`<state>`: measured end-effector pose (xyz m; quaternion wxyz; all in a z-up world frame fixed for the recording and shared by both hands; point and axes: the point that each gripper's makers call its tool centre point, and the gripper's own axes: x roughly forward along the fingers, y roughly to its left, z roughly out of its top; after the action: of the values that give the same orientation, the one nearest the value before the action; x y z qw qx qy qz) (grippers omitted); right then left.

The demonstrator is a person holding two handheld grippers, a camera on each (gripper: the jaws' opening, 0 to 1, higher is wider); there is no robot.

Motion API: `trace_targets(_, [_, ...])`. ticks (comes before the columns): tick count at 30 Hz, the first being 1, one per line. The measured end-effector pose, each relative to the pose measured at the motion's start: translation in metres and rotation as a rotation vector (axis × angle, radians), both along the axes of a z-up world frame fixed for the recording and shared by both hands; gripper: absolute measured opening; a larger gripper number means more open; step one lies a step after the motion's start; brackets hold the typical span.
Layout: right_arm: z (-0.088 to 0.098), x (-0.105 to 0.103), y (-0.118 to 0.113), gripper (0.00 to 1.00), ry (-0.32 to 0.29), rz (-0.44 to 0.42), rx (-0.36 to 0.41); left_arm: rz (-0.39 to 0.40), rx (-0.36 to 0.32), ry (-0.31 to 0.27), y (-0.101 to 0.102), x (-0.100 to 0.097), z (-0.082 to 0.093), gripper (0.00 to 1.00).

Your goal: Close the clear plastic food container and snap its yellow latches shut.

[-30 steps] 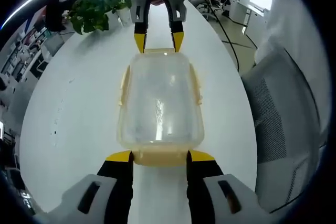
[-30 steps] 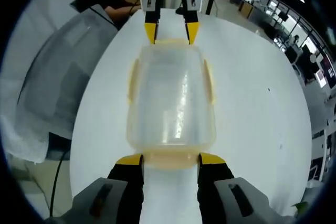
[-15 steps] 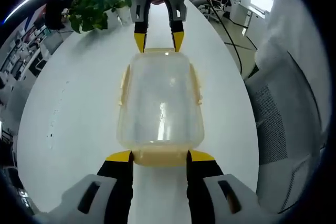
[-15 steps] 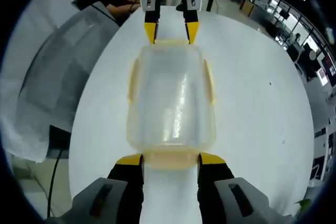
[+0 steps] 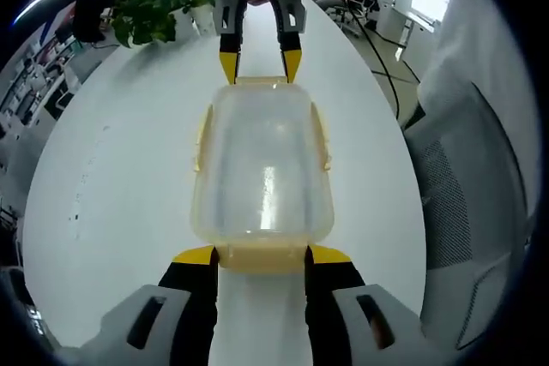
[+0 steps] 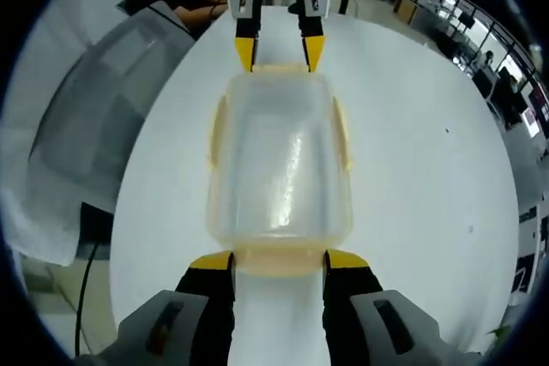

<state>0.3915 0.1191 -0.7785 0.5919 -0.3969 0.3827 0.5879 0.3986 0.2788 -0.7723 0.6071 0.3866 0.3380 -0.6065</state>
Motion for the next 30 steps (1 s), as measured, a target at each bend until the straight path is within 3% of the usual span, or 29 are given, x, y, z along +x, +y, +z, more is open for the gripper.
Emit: trace_targets(30, [-0.0025, -0.0020, -0.0030, 0.38, 0.019, -0.029, 0.010, -0.004, -0.007, 0.014, -0.0028, -0.0003, -0.0049, 0.39])
